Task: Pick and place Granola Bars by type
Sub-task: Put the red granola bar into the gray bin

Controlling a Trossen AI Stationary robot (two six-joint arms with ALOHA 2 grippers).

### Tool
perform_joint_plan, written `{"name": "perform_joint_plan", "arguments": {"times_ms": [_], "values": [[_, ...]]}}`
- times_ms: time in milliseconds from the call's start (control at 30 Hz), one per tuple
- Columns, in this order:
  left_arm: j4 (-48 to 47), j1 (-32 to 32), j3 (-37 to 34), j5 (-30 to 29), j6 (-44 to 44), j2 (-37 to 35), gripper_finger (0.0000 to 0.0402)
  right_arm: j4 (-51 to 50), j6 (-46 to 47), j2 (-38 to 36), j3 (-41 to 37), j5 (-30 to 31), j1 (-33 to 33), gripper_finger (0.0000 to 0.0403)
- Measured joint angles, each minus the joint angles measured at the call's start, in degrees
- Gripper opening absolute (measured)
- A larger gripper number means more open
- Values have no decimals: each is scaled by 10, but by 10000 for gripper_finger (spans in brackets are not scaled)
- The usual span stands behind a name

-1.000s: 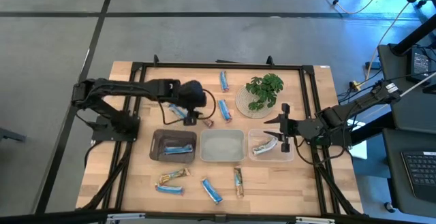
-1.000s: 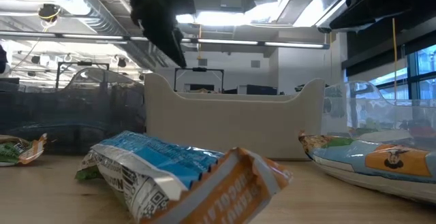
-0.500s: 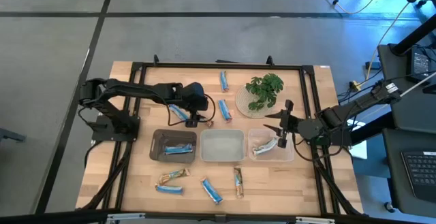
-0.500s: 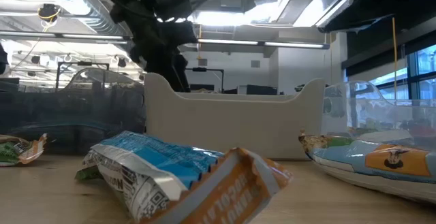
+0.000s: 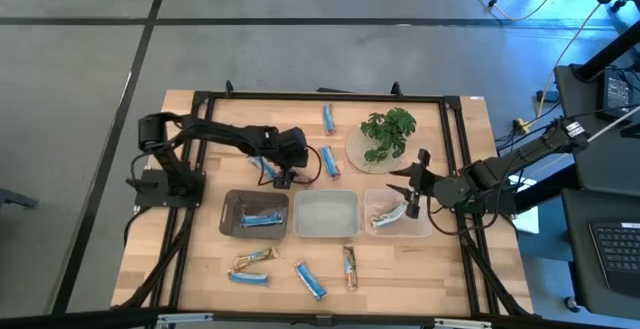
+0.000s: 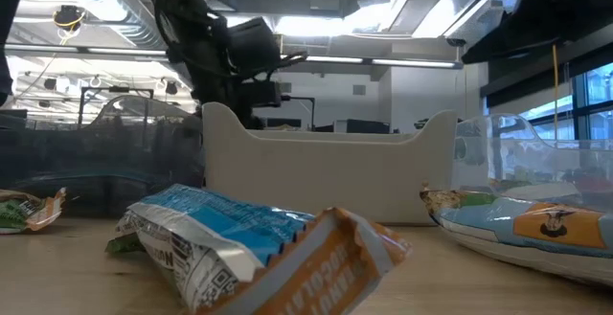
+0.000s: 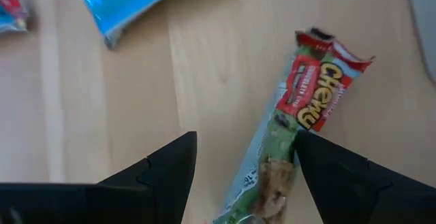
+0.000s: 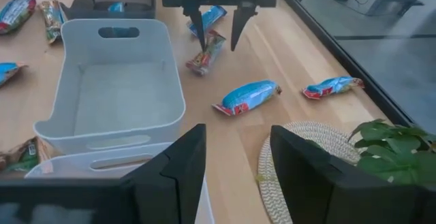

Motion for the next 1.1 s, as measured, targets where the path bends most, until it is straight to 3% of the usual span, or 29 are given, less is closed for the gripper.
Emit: {"name": "perform_joint_plan", "arguments": {"times_ms": [800, 1100], "values": [[-41, 23, -1, -20, -37, -2, 245, 4, 2, 0, 0, 0, 0, 168], [-56, 23, -1, -20, -37, -2, 189, 3, 17, 0, 0, 1, 0, 168]]}}
